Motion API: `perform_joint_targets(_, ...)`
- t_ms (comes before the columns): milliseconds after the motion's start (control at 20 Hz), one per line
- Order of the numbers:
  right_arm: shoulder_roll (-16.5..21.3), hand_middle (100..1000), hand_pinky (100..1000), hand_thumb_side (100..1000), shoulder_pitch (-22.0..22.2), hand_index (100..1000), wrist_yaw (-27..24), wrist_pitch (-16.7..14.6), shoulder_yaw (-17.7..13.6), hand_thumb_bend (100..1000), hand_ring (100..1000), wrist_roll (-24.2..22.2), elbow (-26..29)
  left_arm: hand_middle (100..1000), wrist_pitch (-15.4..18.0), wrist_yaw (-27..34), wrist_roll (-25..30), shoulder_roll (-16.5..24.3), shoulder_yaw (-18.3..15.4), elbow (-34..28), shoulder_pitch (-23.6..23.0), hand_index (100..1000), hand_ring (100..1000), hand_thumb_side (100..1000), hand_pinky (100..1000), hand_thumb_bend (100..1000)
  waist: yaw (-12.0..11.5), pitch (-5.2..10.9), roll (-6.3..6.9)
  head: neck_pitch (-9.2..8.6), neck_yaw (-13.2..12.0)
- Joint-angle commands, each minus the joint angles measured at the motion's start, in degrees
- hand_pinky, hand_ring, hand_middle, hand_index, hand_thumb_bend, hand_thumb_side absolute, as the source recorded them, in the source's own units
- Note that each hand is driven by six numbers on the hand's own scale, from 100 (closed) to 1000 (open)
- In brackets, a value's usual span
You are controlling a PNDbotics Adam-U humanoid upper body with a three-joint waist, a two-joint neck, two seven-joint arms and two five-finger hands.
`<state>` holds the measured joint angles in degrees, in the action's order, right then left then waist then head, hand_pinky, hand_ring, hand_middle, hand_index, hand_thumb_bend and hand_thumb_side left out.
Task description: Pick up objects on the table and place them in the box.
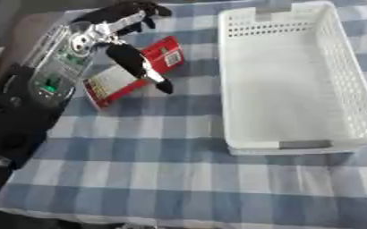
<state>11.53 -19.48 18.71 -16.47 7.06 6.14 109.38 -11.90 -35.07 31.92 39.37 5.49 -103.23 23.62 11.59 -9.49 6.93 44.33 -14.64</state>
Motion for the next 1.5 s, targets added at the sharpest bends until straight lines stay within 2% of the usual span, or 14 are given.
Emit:
perform_joint_targets(50, 0.0, 677, 617, 1000, -0.3, 895, -0.2, -0.1, 0.1, 100, 743, -0.5, 0.6, 924, 0.4, -1.3, 2.3, 2.8, -1.0, -0.3, 1.1, 985, 845, 484, 767, 977, 0.1, 0.94, -0.11, -0.21, -0.6)
perform_joint_targets(550, 0.1, 679, 621, 1000, -0.2, 899, -0.4, -0.3, 0.2, 100, 745, -1.1, 0.5, 927, 0.7, -4.5, 9.1, 6.7, -1.1, 2.1, 1.0, 991, 852, 505, 776, 916, 0.1, 0.84, 0.29, -0.34, -0.6)
perform_joint_targets(650, 0.1, 680, 621, 1000, -0.1, 899, -0.3, -0.3, 0.2, 100, 745, -1.2, 0.5, 906, 0.3, -6.3, 10.3, 6.8, -1.6, 3.3, 1.1, 989, 829, 505, 721, 905, 0.0, 0.81, 0.32, -0.39, -0.6)
perform_joint_targets(700, 0.1, 680, 622, 1000, -0.1, 900, -0.3, -0.3, 0.1, 100, 745, -1.3, 0.4, 887, -0.2, -7.0, 10.7, 6.7, -1.9, 4.1, 1.2, 985, 799, 502, 654, 904, 0.0, 0.80, 0.32, -0.42, -0.6)
perform_joint_targets(750, 0.1, 680, 621, 1000, -0.1, 900, -0.3, -0.3, 0.1, 100, 745, -1.3, 0.4, 900, -0.5, -7.4, 10.8, 6.6, -2.0, 4.5, 1.2, 987, 819, 504, 697, 904, 0.0, 0.79, 0.32, -0.43, -0.6)
perform_joint_targets(800, 0.1, 680, 622, 1000, -0.1, 899, -0.3, -0.3, 0.1, 100, 745, -1.3, 0.4, 871, -1.1, -7.9, 10.6, 6.4, -2.4, 5.0, 1.2, 980, 769, 500, 598, 905, 0.0, 0.76, 0.29, -0.48, -0.6)
perform_joint_targets(1150, 0.0, 680, 621, 1000, -0.2, 898, -0.3, -0.3, -0.1, 100, 744, -1.2, 0.5, 855, -4.8, -6.9, 5.2, 4.4, -2.8, 7.6, 0.6, 971, 749, 484, 548, 926, 0.0, 0.74, 0.03, -0.37, -0.7)
perform_joint_targets(1500, -0.1, 679, 621, 1000, -0.2, 897, -0.3, -0.3, -0.2, 100, 743, -1.2, 0.5, 843, -5.9, -4.3, 1.5, 0.9, -2.9, 9.9, 0.4, 965, 733, 477, 516, 945, 0.0, 0.71, -0.22, -0.22, -0.9)
